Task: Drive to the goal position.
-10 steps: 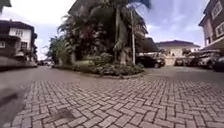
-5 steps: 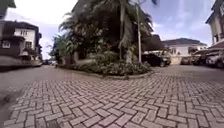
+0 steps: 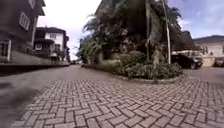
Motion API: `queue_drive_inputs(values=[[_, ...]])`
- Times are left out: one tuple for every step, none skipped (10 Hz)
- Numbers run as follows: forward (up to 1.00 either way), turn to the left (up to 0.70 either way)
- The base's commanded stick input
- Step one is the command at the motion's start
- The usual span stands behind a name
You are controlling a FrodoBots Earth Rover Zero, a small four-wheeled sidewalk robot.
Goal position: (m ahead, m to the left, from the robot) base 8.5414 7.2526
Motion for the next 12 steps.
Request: queue_drive_inputs(values=[[0.69, 0.03], [0.69, 0.03], [0.69, 0.03], [0.69, 0.03], [0.69, 0.03], [0.69, 0.03], [0.69, 0.03], [0.69, 0.03], [0.69, 0.03], [0.69, 0.03], [0.69, 0.03], [0.69, 0.03]])
